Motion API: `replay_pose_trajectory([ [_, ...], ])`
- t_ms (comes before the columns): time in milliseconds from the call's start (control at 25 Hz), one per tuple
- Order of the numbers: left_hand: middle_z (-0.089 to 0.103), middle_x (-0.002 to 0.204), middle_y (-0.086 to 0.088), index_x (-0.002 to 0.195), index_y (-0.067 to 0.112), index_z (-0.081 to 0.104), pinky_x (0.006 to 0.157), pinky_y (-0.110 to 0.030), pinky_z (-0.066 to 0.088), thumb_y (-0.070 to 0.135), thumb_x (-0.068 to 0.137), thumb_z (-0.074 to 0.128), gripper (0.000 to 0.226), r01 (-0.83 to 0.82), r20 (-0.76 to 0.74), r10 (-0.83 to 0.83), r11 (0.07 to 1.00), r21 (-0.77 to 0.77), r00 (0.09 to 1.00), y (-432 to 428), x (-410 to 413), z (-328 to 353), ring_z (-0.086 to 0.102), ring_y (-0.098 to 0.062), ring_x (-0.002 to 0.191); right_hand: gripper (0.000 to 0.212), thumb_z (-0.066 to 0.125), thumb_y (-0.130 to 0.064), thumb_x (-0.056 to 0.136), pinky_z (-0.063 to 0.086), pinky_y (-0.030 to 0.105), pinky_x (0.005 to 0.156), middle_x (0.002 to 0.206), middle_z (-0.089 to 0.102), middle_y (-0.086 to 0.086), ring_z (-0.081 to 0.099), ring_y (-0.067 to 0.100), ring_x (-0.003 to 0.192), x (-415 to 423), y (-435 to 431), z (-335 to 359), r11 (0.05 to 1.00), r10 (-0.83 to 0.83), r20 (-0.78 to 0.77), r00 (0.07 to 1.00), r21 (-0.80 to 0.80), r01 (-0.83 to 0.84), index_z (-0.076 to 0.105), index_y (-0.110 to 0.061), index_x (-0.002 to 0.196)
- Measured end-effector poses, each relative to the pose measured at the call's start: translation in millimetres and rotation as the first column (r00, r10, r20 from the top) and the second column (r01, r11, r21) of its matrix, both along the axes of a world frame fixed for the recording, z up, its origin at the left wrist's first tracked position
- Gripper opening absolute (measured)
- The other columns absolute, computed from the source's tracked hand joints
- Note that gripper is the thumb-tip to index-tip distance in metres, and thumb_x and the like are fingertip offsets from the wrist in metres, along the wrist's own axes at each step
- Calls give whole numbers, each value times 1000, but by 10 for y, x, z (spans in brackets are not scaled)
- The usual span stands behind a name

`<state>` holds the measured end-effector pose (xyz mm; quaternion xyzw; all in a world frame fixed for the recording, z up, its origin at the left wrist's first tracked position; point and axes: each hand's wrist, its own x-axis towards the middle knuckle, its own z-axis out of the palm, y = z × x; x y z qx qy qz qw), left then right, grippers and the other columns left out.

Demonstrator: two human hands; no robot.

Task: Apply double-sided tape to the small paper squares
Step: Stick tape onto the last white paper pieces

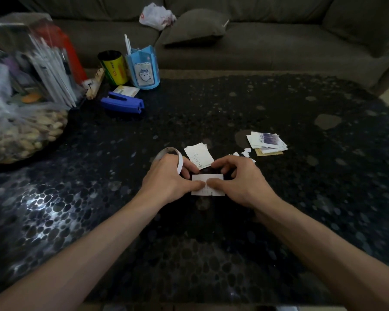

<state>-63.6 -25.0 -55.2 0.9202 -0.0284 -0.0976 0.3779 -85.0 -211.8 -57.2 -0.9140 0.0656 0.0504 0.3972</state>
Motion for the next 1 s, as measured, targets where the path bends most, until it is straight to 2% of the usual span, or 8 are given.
replay_pose_trajectory([
  [80, 67, 79, 10, 90, 32, 75, 83, -42, 59, 38, 72, 93, 26, -10, -14, 10, 1000, 3, 1000, -9, -5, 12, 65, -9, 80, 41, 88, -31, 83, 36, 16, 61, 93, 60, -11, 50, 1, 72, 24, -29, 48, 1000, 23, -48, 999, 18, -22, 71, -29, 120],
  [200, 67, 80, 10, 89, 31, 74, 81, -39, 58, 38, 73, 93, 25, -10, -30, 10, 1000, 2, 1000, -15, -8, 35, 65, -8, 80, 39, 89, -30, 83, 38, 17, 62, 94, 63, -8, 50, 2, 69, 60, -44, 91, 999, 46, -64, 997, 30, -44, 73, -28, 119],
  [360, 65, 81, 9, 91, 31, 74, 79, -36, 57, 37, 74, 92, 25, -11, -21, 12, 1000, 12, 1000, -17, -22, 44, 63, -7, 81, 32, 86, -29, 85, 42, 18, 65, 95, 67, -6, 53, 3, 70, 69, -104, 117, 998, 18, -66, 998, 64, -14, 74, -27, 115],
  [560, 65, 80, 10, 90, 31, 75, 78, -35, 57, 36, 74, 92, 24, -4, -22, 4, 1000, 5, 1000, -15, -24, 53, 63, -7, 80, 28, 83, -33, 88, 37, 16, 62, 91, 61, -13, 53, 1, 73, 15, -50, 67, 992, 53, 30, 998, -118, -49, 73, -32, 114],
  [800, 57, 85, 9, 90, 37, 71, 65, -26, 44, 34, 78, 89, 22, 11, -20, -10, 998, 55, 1000, 0, -28, 53, 56, -7, 76, 20, 79, -28, 92, 52, 24, 72, 90, 64, -13, 58, 5, 76, 5, -57, 42, 995, 20, 59, 998, -103, -13, 75, -32, 111],
  [1000, 57, 86, 8, 96, 37, 71, 64, -23, 41, 32, 80, 88, 23, 47, -27, -46, 997, 59, 999, 13, -40, 100, 55, -7, 76, 18, 78, -27, 93, 52, 23, 73, 91, 64, -13, 58, 3, 76, 40, -60, 58, 993, 30, 70, 997, -114, -22, 75, -33, 109],
])
